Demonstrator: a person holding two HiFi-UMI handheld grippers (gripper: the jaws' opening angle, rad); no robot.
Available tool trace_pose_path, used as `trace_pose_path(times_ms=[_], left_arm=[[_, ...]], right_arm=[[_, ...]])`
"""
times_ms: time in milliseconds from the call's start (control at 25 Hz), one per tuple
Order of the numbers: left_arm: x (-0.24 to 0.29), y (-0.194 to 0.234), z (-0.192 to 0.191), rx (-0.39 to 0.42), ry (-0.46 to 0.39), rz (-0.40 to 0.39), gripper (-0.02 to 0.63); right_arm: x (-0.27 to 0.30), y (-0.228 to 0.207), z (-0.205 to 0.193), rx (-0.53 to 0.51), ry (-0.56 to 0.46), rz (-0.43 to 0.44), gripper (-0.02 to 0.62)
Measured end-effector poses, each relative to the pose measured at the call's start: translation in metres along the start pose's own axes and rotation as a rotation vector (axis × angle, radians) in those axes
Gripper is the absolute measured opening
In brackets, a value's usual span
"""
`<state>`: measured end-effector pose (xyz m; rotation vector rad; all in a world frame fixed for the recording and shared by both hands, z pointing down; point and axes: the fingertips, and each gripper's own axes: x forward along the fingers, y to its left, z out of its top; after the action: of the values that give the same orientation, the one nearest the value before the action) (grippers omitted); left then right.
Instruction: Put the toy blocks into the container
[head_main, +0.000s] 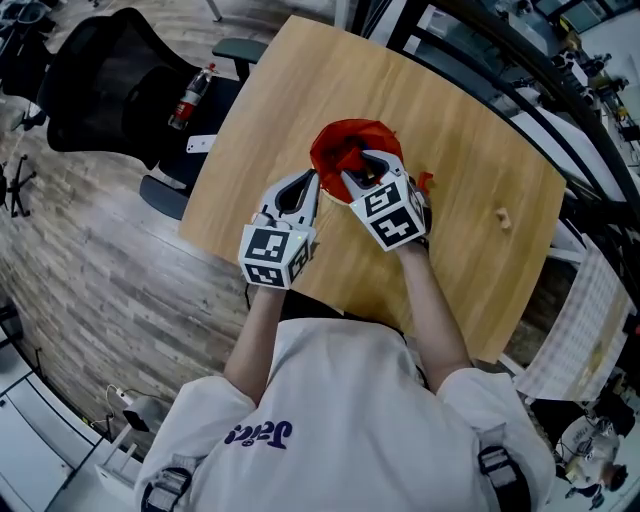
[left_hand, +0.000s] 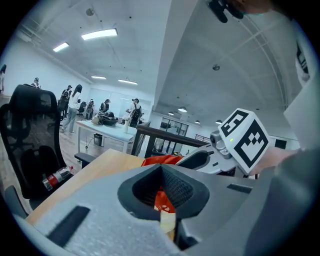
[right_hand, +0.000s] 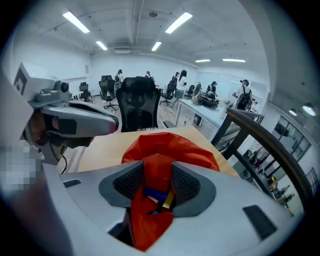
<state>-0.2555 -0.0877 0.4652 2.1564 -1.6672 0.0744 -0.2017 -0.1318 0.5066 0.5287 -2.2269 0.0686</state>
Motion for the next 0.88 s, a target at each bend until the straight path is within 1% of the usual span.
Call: trace_pose_path(times_ms=[200, 320, 360, 400, 480, 640, 880], left_arm=[[0.003, 0.009, -0.003, -0.015, -0.001, 0.000, 0.011], [0.004, 0.015, -0.005, -0.021, 0.001, 0.000, 0.011], [0.004, 0.017, -0.006, -0.023, 0.001, 0.001, 0.011], [0.004, 0.019, -0.007, -0.025, 0.001, 0.002, 0.011], [0.004, 0.020, -0.008, -0.026, 0.000, 0.002, 0.011], [0.000, 0.016, -0.005, -0.015, -0.001, -0.009, 0.011], [0.001, -0.001, 0.005, 0.011, -0.002, -0.052, 0.011]], right_arm=[[0.022, 0.000, -0.013, -0.013, 0.111, -0.002, 0.186], [0.029, -0.002, -0.020, -0.012, 0.159, -0.015, 0.186], [0.030, -0.002, -0.022, -0.012, 0.168, -0.021, 0.152], [0.031, -0.002, -0.023, -0.012, 0.173, -0.024, 0.147], [0.030, 0.000, -0.024, -0.005, 0.166, -0.024, 0.215], [0.017, 0.003, -0.020, 0.014, 0.119, -0.036, 0.215], [-0.020, -0.006, -0.017, 0.105, 0.023, -0.080, 0.215]])
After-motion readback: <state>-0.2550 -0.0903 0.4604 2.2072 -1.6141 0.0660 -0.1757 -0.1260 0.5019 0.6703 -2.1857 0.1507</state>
